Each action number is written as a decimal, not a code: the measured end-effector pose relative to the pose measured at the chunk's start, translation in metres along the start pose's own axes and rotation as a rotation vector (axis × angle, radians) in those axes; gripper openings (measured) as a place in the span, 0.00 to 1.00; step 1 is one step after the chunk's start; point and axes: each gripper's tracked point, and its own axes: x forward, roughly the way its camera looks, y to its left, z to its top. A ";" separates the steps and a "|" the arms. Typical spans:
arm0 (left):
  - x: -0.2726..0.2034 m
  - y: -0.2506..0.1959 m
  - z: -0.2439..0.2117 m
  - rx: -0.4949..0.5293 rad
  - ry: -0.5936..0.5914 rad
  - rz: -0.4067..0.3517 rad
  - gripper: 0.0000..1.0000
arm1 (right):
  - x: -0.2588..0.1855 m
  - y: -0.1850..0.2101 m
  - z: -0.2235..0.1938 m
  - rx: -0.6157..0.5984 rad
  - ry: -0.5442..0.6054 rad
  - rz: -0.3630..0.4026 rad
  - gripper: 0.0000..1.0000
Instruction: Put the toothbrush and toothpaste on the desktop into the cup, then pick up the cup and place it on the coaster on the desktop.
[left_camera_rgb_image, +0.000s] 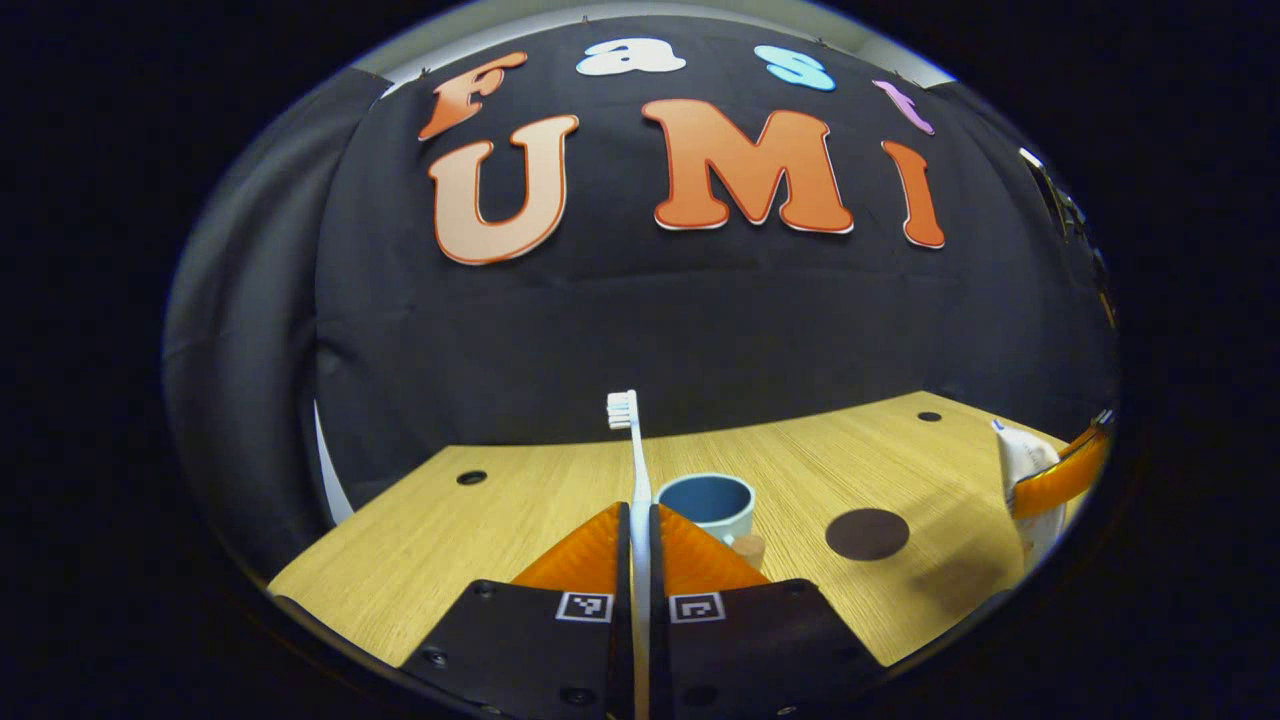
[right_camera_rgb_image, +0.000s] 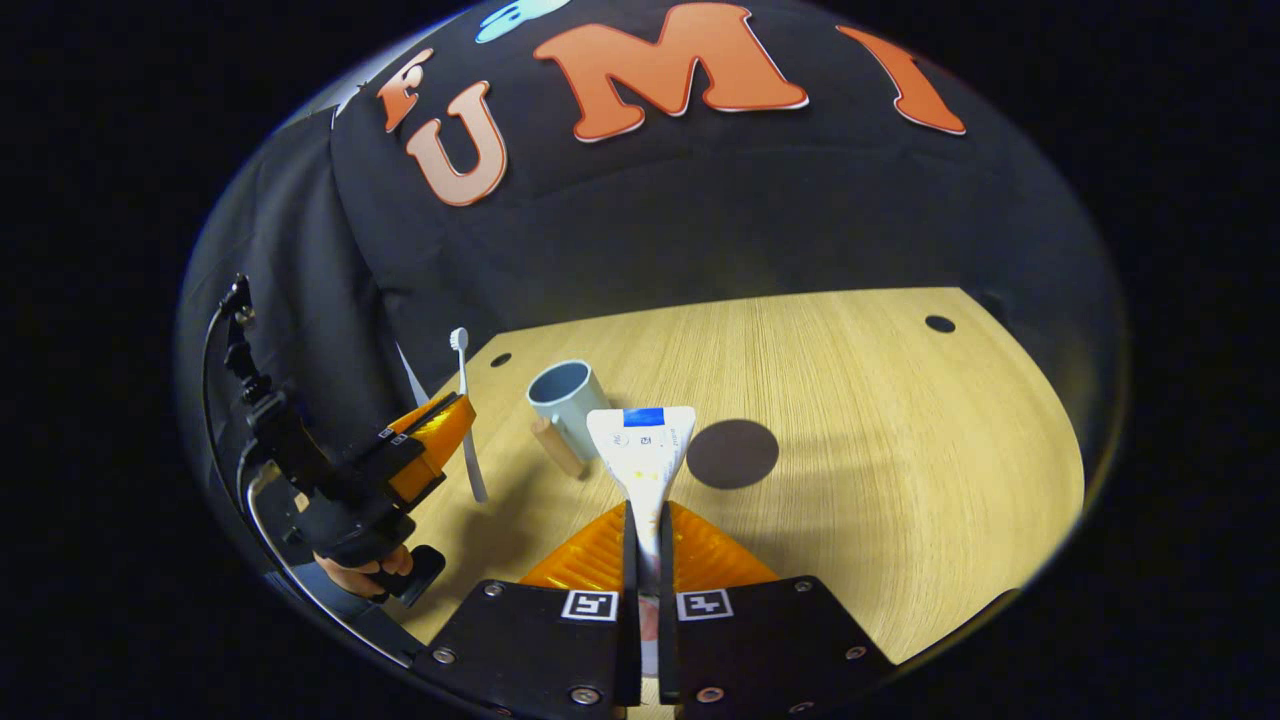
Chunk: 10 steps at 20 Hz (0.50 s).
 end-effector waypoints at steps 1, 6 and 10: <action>0.009 0.000 0.011 -0.009 -0.017 0.006 0.06 | -0.002 0.001 0.010 -0.007 -0.019 0.001 0.07; 0.048 -0.001 0.060 -0.075 -0.130 0.022 0.06 | -0.003 0.005 0.035 -0.025 -0.073 0.009 0.07; 0.069 -0.002 0.088 -0.118 -0.185 0.009 0.06 | 0.007 0.009 0.054 -0.017 -0.102 0.015 0.07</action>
